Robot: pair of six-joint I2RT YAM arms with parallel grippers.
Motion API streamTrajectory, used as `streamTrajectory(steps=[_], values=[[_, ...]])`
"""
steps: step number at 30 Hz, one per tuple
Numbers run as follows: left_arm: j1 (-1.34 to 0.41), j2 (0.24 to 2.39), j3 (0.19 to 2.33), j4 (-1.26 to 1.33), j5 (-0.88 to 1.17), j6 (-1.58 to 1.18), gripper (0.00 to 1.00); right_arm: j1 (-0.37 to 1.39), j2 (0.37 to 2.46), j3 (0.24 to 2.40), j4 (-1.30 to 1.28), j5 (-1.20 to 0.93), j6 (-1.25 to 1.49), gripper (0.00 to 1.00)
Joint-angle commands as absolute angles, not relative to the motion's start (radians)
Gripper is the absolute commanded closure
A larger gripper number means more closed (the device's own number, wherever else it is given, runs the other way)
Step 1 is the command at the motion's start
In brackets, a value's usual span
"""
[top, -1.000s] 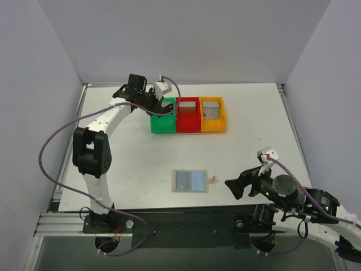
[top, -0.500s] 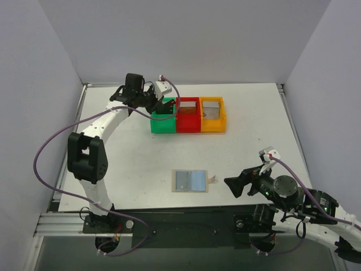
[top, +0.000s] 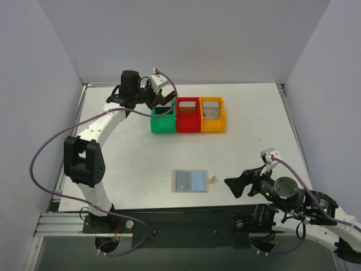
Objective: Take the credit cards out of the card holder
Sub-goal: Place the credit card in the storage box.
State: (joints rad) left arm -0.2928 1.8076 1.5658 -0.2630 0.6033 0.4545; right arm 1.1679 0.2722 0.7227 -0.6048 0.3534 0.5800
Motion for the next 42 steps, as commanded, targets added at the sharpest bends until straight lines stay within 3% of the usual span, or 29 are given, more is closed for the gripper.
streamTrajectory(steps=[1,5,20,32,42], values=[[-0.261,1.807,1.588,-0.177,0.627,0.396,1.00,1.177,0.290,0.710,-0.577,0.383,0.591,0.00],[-0.250,1.842,1.600,-0.172,0.629,0.405,1.00,1.177,0.304,0.718,-0.577,0.376,0.581,0.00],[-0.239,2.026,1.844,-0.569,0.600,0.810,1.00,1.177,0.295,0.660,-0.551,0.390,0.597,0.00],[-0.156,2.118,1.931,-0.695,0.796,1.083,1.00,1.177,0.295,0.629,-0.538,0.371,0.601,0.00],[-0.236,2.180,2.034,-0.782,0.698,1.212,1.00,1.177,0.285,0.617,-0.509,0.407,0.591,0.00]])
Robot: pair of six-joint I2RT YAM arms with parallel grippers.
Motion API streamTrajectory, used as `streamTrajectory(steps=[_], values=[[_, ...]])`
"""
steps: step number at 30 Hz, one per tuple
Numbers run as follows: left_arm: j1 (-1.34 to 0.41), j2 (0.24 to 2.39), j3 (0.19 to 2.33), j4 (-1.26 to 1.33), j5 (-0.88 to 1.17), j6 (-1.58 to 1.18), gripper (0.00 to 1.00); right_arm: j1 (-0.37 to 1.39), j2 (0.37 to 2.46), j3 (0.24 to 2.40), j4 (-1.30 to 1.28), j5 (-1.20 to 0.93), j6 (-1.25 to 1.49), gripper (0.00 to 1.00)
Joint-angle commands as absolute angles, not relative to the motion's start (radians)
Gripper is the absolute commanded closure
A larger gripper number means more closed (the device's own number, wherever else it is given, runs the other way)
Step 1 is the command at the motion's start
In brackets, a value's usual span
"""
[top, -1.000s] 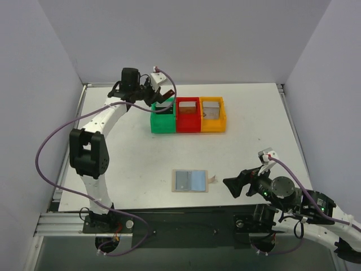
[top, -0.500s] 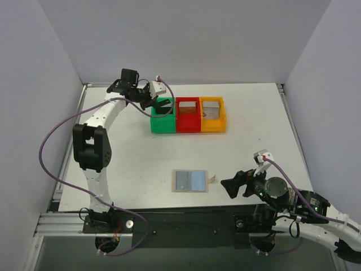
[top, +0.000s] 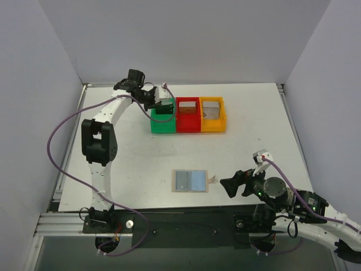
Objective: Take the credit cards out of the card holder
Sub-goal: Place the credit card in the storage box.
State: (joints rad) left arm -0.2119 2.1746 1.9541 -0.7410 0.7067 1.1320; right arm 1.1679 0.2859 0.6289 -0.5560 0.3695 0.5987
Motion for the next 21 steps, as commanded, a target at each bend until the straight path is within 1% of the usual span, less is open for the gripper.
streamTrajectory(steps=[1,10,14,21], values=[[-0.236,2.180,2.039,-0.785,0.693,1.216,1.00,1.177,0.282,0.612,-0.508,0.407,0.592,0.00],[-0.244,2.215,2.036,-0.799,0.643,1.258,1.00,1.177,0.278,0.583,-0.499,0.419,0.601,0.00],[-0.250,2.194,1.993,-0.769,0.615,1.261,1.00,1.177,0.287,0.584,-0.488,0.407,0.601,0.00],[-0.256,2.203,1.999,-0.753,0.557,1.250,1.00,1.177,0.291,0.578,-0.462,0.402,0.580,0.00]])
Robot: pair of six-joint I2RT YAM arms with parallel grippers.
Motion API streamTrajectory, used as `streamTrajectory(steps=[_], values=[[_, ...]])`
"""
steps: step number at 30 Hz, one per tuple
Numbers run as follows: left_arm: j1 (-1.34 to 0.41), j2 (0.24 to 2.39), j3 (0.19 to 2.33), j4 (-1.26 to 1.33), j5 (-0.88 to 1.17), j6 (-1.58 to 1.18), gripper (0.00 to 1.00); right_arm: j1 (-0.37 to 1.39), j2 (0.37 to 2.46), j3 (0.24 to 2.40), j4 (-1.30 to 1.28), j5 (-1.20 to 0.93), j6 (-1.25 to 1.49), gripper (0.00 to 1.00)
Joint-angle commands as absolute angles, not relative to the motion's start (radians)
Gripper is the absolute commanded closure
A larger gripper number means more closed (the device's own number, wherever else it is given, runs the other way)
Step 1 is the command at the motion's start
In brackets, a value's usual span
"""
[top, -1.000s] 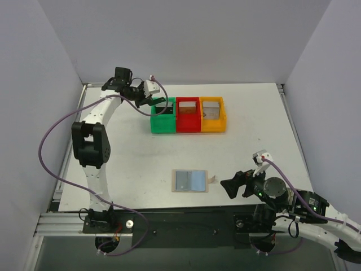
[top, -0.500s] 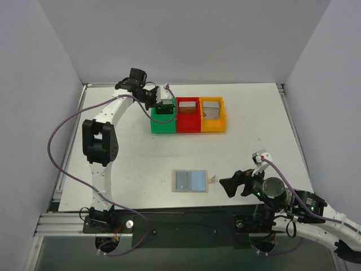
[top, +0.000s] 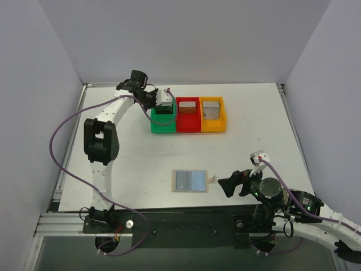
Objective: Take the credit cards out of the card holder
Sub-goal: Place the credit card in the storage box.
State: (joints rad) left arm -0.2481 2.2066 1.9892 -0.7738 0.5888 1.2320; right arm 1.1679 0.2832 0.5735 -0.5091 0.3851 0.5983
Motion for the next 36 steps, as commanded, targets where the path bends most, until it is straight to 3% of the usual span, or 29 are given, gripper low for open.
streamTrajectory(steps=[1,36], values=[[-0.258,2.204,1.997,-0.752,0.554,1.250,1.00,1.177,0.288,0.578,-0.463,0.403,0.578,0.00],[-0.313,2.324,2.017,-0.646,0.429,1.220,1.00,1.175,0.265,0.523,-0.440,0.453,0.574,0.00]])
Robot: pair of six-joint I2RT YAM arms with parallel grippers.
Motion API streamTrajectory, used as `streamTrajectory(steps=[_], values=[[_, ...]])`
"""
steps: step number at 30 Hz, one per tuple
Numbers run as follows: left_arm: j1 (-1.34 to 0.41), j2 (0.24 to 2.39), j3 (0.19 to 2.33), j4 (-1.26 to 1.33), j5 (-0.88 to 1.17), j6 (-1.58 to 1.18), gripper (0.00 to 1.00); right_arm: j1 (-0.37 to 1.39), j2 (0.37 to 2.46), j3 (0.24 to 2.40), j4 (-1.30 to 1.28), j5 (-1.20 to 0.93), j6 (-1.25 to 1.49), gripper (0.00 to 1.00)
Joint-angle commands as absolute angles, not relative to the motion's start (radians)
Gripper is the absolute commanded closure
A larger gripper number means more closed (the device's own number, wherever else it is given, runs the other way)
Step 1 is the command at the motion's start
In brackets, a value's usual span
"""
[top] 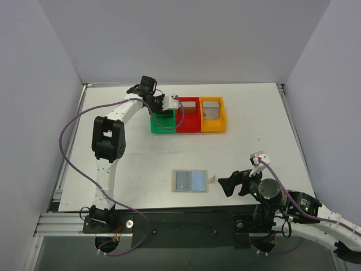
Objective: Take the credit cards out of the card holder
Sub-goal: Place the credit card in the storage box.
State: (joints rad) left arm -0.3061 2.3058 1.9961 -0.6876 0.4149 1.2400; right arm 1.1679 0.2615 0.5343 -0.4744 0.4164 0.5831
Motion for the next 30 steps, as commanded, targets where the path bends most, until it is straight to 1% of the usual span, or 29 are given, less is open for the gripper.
streamTrajectory(steps=[1,12,22,23,25,30], values=[[-0.313,2.325,2.017,-0.643,0.426,1.218,1.00,1.177,0.270,0.525,-0.439,0.454,0.571,0.00],[-0.313,2.344,2.008,-0.643,0.448,1.169,1.00,1.177,0.285,0.522,-0.425,0.453,0.566,0.00],[-0.313,2.353,1.999,-0.598,0.423,1.112,0.99,1.175,0.285,0.518,-0.423,0.459,0.563,0.00],[-0.313,2.350,1.994,-0.585,0.420,1.102,0.91,1.177,0.285,0.520,-0.422,0.459,0.563,0.00],[-0.313,2.339,1.974,-0.559,0.405,1.089,0.84,1.177,0.287,0.519,-0.420,0.457,0.561,0.00],[-0.311,2.318,1.944,-0.529,0.379,1.082,0.78,1.175,0.290,0.520,-0.414,0.457,0.558,0.00]])
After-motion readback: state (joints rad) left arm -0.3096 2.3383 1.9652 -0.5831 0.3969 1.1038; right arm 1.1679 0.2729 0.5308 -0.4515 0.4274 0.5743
